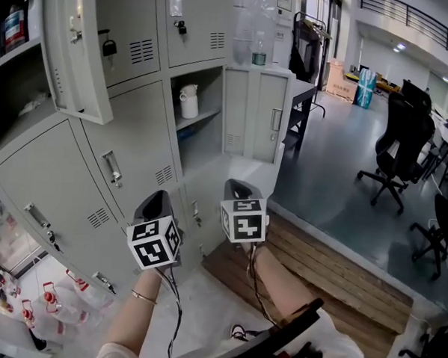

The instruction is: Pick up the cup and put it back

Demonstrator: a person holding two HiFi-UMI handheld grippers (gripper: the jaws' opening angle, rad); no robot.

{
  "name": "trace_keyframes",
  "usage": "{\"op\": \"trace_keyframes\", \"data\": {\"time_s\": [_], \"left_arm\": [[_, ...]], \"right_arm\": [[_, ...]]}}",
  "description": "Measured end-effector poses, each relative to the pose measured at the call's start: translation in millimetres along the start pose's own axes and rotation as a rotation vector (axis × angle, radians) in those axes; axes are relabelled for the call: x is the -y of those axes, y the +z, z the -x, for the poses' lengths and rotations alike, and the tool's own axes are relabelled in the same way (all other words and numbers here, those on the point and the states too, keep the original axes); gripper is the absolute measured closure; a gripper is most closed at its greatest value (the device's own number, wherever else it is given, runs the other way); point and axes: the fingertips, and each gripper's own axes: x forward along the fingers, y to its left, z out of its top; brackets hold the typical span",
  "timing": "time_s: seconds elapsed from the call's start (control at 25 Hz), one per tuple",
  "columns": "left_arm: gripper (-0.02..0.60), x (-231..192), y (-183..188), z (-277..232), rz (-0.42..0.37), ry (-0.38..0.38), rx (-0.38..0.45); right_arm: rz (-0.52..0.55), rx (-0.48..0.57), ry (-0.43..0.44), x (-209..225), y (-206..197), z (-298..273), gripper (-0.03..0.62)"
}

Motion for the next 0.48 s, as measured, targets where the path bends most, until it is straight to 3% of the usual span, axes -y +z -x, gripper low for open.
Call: {"op": "trace_keyframes", "data": {"time_s": [0.48], "left_arm": [[0.572, -12, 7, -3, -0.014, 0.011, 0.01]], "right_arm": [[-0.011, 0.019, 0.014, -8, 7, -8, 0.605]]}}
